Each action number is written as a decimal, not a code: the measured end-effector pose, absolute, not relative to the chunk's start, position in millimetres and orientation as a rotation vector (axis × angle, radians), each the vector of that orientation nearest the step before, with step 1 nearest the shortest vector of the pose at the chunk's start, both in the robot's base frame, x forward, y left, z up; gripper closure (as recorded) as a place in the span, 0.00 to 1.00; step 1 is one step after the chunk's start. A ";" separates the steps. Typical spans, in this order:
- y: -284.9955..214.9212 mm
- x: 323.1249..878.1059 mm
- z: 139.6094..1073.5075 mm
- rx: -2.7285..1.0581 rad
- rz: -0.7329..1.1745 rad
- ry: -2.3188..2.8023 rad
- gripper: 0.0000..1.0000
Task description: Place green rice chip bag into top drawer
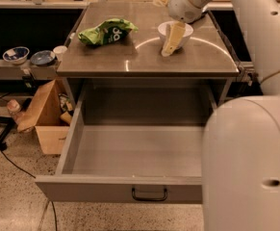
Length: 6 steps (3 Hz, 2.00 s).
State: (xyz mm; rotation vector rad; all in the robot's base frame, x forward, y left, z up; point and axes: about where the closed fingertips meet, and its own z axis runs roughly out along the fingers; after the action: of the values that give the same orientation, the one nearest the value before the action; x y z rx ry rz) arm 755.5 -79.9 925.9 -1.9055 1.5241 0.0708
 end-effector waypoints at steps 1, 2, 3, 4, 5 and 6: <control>-54.5 773.8 934.0 -1.891 0.094 1.461 0.00; -53.7 776.4 930.4 -1.883 0.098 1.456 0.00; -41.0 790.5 925.8 -1.881 0.080 1.407 0.00; -15.9 802.8 927.0 -1.884 0.078 1.335 0.00; 9.3 812.9 930.1 -1.879 0.084 1.267 0.00; 40.0 820.8 930.6 -1.884 0.092 1.191 0.00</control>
Offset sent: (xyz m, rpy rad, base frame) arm 0.0144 0.0234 0.0052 0.0324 -0.0131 0.0342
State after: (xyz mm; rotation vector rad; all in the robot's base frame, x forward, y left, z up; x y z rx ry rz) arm 820.8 40.0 930.6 -1.8841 1.1908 0.0920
